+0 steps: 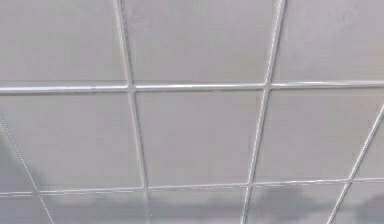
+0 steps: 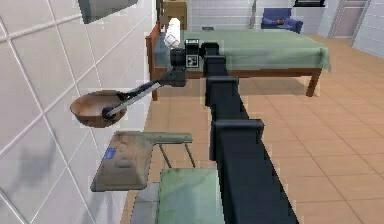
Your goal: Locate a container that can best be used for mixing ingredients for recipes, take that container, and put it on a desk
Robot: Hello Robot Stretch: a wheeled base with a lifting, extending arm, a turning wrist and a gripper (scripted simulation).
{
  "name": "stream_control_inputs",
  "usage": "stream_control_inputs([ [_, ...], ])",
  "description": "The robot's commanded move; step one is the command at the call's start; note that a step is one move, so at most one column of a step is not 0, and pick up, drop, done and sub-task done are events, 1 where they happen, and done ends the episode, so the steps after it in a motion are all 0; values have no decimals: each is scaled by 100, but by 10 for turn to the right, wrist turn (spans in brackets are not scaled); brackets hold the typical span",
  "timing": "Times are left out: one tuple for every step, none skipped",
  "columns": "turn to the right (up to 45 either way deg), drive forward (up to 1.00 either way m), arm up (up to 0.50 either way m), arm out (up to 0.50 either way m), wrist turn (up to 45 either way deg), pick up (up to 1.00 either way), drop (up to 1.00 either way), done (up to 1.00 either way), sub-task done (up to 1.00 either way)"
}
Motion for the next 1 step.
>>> stream_control_inputs([
  [0, 0, 0, 0, 450, 0, 0, 0, 0],
])
